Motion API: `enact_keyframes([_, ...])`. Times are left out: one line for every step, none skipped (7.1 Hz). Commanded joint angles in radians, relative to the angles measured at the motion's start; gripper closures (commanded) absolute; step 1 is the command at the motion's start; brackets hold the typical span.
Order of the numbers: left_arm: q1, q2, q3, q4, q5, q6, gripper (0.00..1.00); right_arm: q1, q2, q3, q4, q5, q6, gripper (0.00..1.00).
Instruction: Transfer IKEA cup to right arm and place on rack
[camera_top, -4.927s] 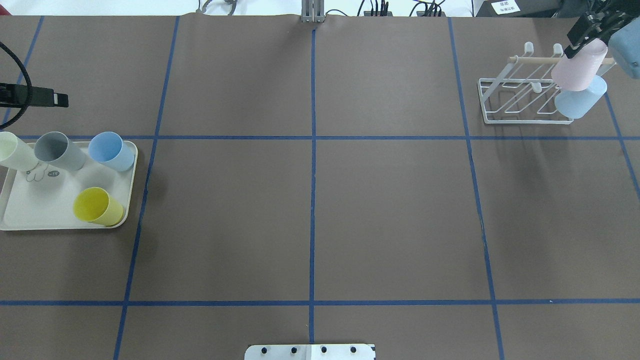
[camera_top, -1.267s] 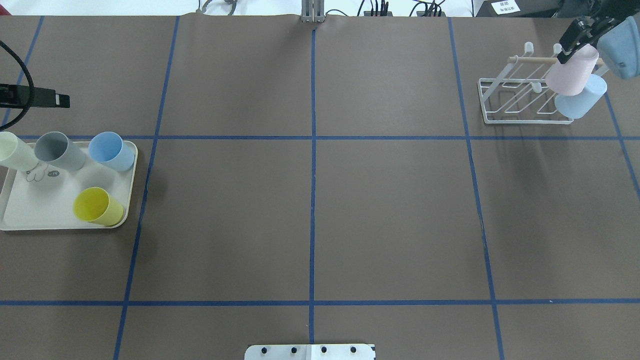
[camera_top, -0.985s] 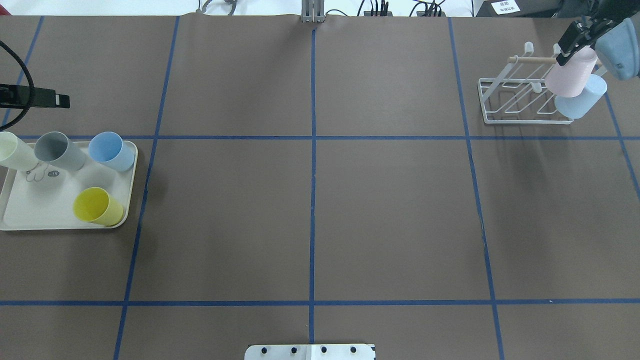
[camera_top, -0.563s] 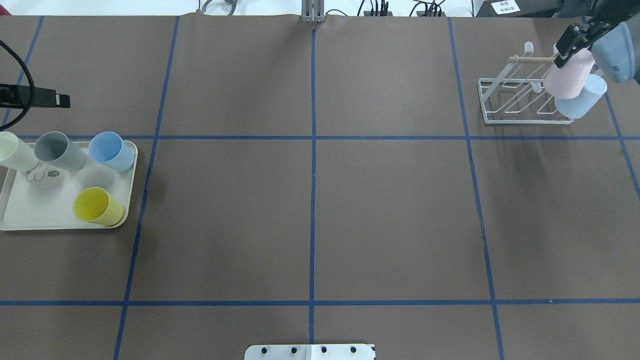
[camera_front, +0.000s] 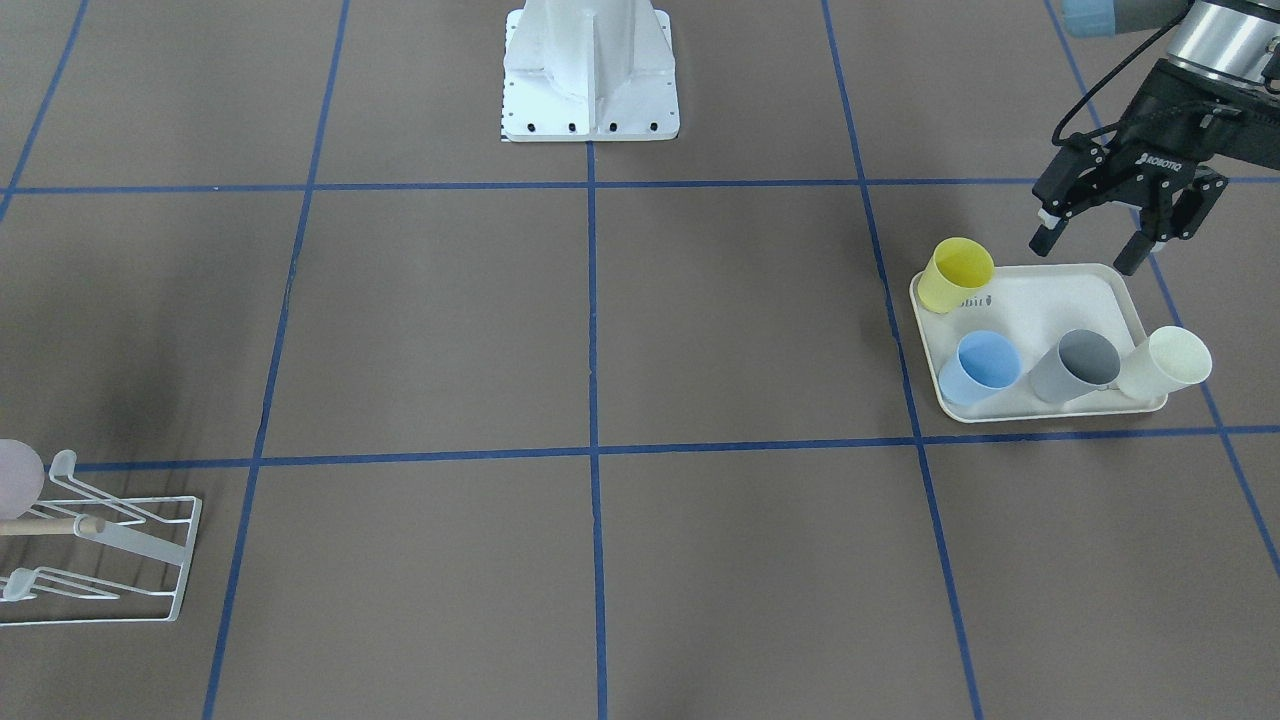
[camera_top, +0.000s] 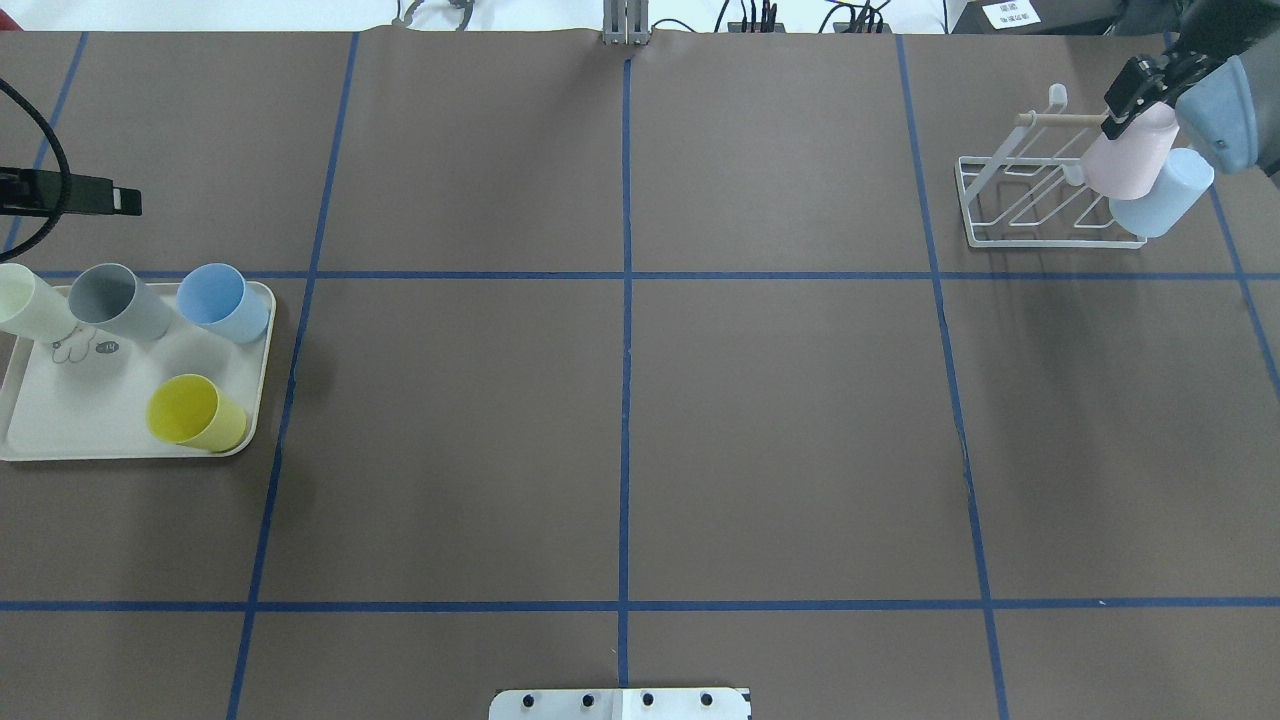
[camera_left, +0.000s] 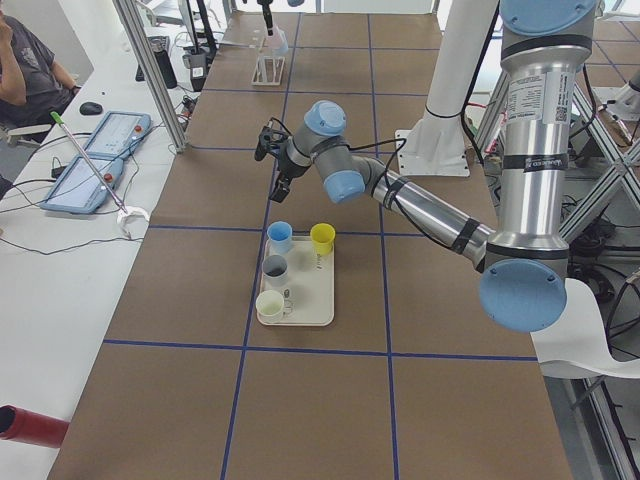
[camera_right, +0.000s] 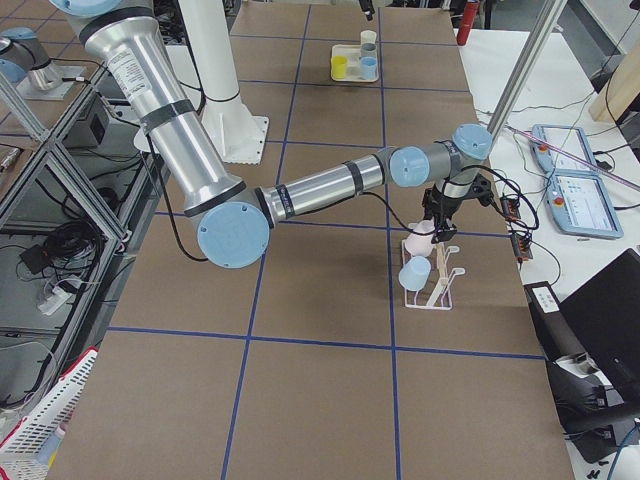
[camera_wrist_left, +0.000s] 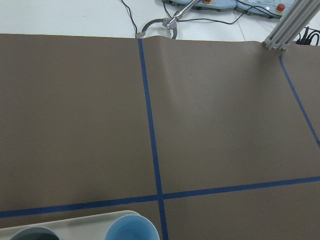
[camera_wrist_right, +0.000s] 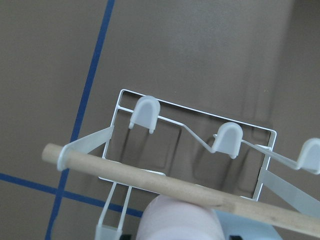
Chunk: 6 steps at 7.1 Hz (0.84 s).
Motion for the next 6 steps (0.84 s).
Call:
enact_keyframes([0.000,0.001,0.001,0.000,0.000,0.000,0.00,-0.004,-0.003,-0.005,0.002,0.000,-0.003,0.74])
enact_keyframes([0.000,0.000,0.003,0.000,0.000,0.000,0.00,-0.004,-0.011,-0.007,0.002,0.002,-0.006,0.73])
enact_keyframes([0.000,0.000,0.003,0.000,0.000,0.000,0.00,-0.004,-0.012,-0.007,0.002,0.002,-0.007,0.73])
enact_keyframes([0.000,0.000,0.003,0.000,0.000,0.000,0.00,-0.004,-0.015,-0.007,0.002,0.002,-0.007,0.73])
enact_keyframes([0.000,0.000,0.003,0.000,-0.002,0.000,0.00,-0.004,-0.018,-0.007,0.002,0.002,-0.007,0.73])
enact_keyframes([0.000,0.000,0.003,0.000,-0.002,0.000,0.00,-0.004,-0.023,-0.007,0.002,0.003,-0.009,0.73])
